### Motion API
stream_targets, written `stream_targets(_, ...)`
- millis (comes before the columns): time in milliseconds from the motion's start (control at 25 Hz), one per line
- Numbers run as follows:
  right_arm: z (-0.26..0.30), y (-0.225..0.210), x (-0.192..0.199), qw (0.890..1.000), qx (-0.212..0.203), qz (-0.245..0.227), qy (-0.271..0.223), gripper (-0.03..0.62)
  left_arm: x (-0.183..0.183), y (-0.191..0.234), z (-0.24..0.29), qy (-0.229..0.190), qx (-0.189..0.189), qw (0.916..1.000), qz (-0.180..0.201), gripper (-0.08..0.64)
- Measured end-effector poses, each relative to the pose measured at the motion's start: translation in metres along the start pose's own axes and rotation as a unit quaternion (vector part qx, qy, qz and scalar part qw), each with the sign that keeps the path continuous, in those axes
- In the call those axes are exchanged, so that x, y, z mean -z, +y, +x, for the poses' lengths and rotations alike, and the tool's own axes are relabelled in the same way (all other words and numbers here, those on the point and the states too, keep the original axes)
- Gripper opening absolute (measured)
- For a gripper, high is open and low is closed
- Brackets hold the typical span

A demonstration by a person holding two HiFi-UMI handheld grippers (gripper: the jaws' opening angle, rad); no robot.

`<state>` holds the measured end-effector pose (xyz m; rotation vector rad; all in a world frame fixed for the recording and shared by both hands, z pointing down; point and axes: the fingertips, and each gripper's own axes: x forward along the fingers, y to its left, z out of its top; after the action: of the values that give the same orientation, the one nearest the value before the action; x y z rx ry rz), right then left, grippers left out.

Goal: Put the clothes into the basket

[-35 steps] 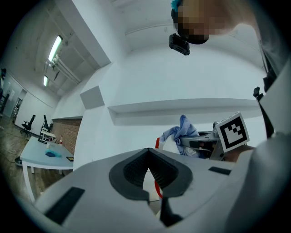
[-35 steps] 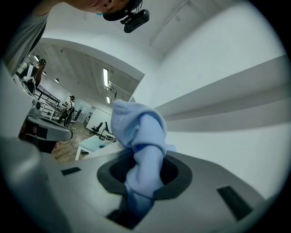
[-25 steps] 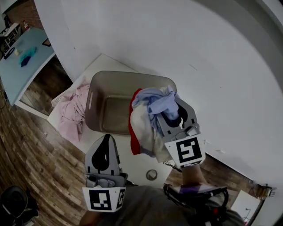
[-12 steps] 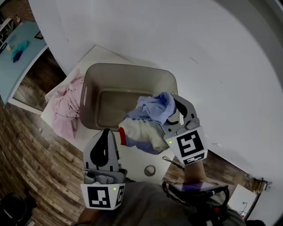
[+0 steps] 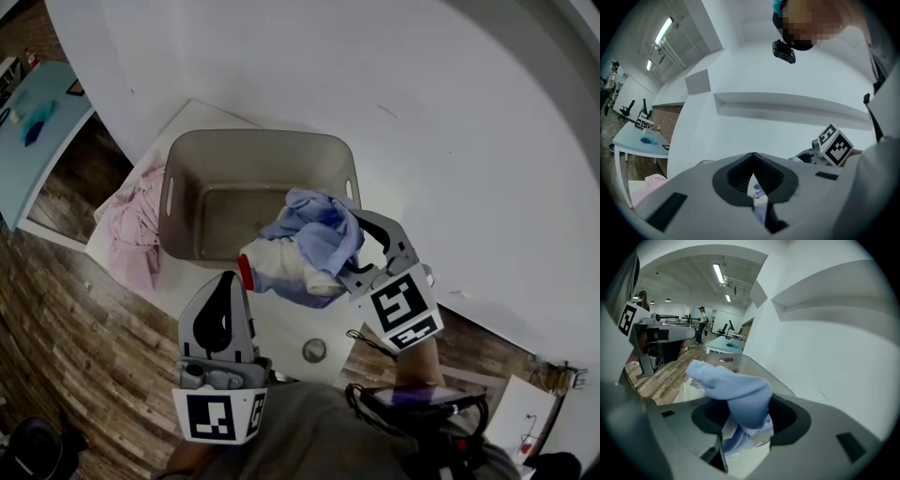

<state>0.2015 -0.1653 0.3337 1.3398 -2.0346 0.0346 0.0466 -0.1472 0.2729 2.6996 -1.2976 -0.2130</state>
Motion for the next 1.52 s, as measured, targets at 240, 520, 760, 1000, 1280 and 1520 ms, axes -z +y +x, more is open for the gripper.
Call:
stream_targets(240,-0.035,-0.002,0.015,1.0,0.024,0.01,-0.013,0.256,0.003,-0.025,-0.01,0.002,0.017,0.9998,0.004,0.008)
stream_targets(520,-0.061,0.01,0.044,0.999,0.033,0.026,-0.023,0.218,0.007,-0.06,-0.018,0.01,0.038,0.9991,0.018,0.008)
stream_targets(760,-0.07,0.019,0.071,0.992,0.056,0.096,-0.06,0.055,0.014,-0.077,-0.026,0.029,0.037,0.9984,0.033,0.008)
stream_targets(1000,-0.06,0.045,0.107,0.987,0.043,0.145,-0.059,0.012,0.027,-0.082,-0.027,0.053,0.037,0.997,0.044,0.008)
stream_targets(1280,-0.032,0.078,0.125,0.987,0.033,0.153,-0.041,0.012,0.045,-0.064,-0.035,0.068,0.03,0.9962,0.045,0.008)
stream_targets(1520,-0.013,0.08,0.114,0.987,0.018,0.154,-0.042,0.012,0.047,-0.05,-0.027,0.076,0.021,0.9961,0.04,0.008)
